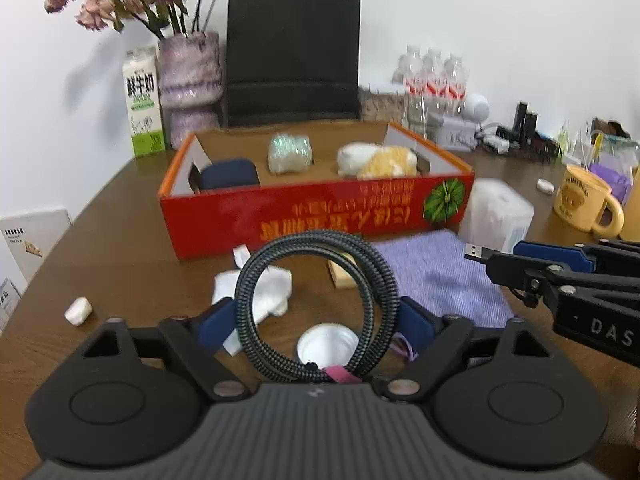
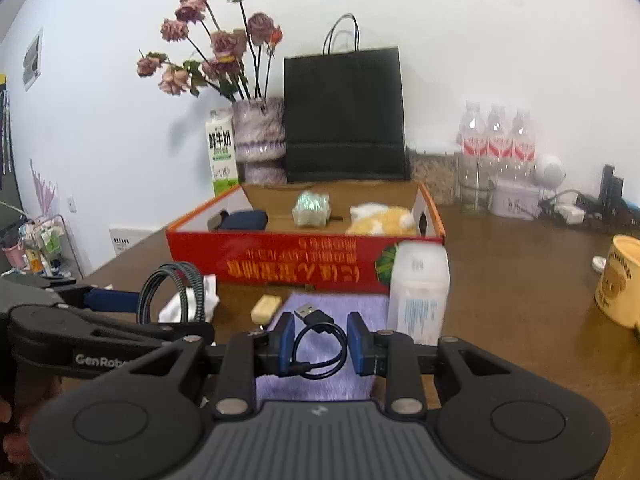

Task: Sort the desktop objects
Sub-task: 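Carry both cables into the red box and release them, then withdraw both grippers from the box back over the table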

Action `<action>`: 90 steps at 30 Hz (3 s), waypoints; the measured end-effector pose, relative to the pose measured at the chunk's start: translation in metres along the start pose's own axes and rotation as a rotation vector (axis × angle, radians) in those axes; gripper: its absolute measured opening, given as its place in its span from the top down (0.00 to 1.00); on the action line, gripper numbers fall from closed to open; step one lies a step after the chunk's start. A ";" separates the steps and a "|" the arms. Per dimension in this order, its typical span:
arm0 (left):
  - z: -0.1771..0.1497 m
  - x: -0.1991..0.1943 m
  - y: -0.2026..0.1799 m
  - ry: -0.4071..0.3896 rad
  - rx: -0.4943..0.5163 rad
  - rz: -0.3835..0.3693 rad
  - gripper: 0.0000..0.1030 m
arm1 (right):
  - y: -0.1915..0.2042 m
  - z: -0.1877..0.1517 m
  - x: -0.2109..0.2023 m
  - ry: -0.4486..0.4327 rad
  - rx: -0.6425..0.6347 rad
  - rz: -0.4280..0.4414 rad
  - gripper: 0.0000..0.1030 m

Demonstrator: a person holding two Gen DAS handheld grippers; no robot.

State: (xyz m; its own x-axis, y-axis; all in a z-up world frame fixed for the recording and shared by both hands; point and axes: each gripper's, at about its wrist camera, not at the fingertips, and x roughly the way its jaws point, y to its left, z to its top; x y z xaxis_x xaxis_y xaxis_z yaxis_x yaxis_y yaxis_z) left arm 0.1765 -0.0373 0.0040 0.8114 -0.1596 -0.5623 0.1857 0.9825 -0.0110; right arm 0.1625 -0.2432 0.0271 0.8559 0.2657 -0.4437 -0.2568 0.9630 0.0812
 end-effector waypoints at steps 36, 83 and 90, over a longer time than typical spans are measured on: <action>0.129 0.109 0.064 -0.171 -0.099 0.068 0.20 | -0.002 0.132 0.167 -0.081 0.119 -0.056 0.74; 0.120 0.061 0.078 -0.227 -0.089 0.163 0.00 | -0.009 0.136 0.121 -0.101 0.134 0.013 0.00; 0.106 0.020 0.098 -0.273 -0.153 0.187 0.00 | -0.002 0.124 0.084 -0.117 0.057 0.010 0.00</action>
State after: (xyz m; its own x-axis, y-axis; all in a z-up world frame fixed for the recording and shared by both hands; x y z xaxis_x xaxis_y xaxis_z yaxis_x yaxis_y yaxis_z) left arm 0.2700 0.0456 0.0796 0.9454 0.0253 -0.3250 -0.0487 0.9968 -0.0641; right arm 0.2911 -0.2174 0.1006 0.9010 0.2750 -0.3356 -0.2421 0.9605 0.1372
